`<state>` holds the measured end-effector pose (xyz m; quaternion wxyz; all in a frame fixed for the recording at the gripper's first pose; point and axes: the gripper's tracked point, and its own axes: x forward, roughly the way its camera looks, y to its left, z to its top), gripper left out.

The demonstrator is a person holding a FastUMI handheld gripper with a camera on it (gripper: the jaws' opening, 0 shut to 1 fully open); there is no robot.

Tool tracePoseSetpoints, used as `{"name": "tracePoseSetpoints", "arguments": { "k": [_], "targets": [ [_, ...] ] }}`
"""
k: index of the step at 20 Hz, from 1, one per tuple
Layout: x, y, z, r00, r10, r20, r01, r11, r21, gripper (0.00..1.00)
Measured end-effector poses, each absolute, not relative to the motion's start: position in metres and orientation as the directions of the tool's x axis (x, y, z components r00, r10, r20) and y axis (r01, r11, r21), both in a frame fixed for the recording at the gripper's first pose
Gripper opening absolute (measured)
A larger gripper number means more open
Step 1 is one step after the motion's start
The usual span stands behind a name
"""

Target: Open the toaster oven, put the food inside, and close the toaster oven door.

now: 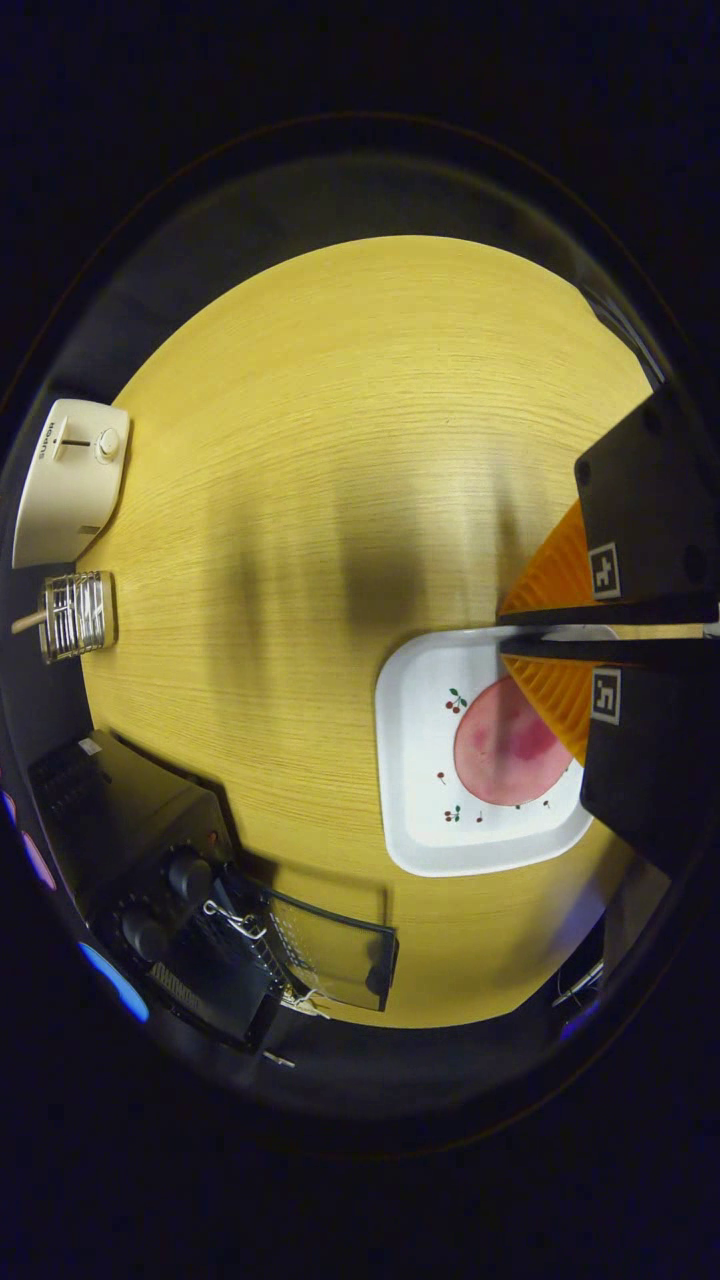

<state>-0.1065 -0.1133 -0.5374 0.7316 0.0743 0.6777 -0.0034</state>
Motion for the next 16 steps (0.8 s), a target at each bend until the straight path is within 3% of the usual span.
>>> {"name": "tracePoseSetpoints", "arguments": {
  "k": [2, 3, 6, 10, 13, 16],
  "targets": [
    [-0.109, -0.108, -0.544, 0.074, 0.12, -0.99, 0.079, 0.989, 0.126, 0.11],
    [-0.107, -0.111, -0.536, 0.067, 0.138, -0.988, 0.075, 0.987, 0.143, 0.05],
    [-0.108, -0.111, -0.536, 0.056, 0.188, -0.981, 0.119, 0.974, 0.194, 0.05],
    [-0.116, -0.102, -0.532, 0.053, 0.341, -0.939, 0.316, 0.886, 0.339, 0.05],
    [-0.117, -0.095, -0.526, 0.111, 0.434, -0.894, 0.452, 0.779, 0.435, 0.05],
    [-0.119, -0.092, -0.519, 0.188, 0.467, -0.864, 0.509, 0.706, 0.492, 0.05]
  ]
}}
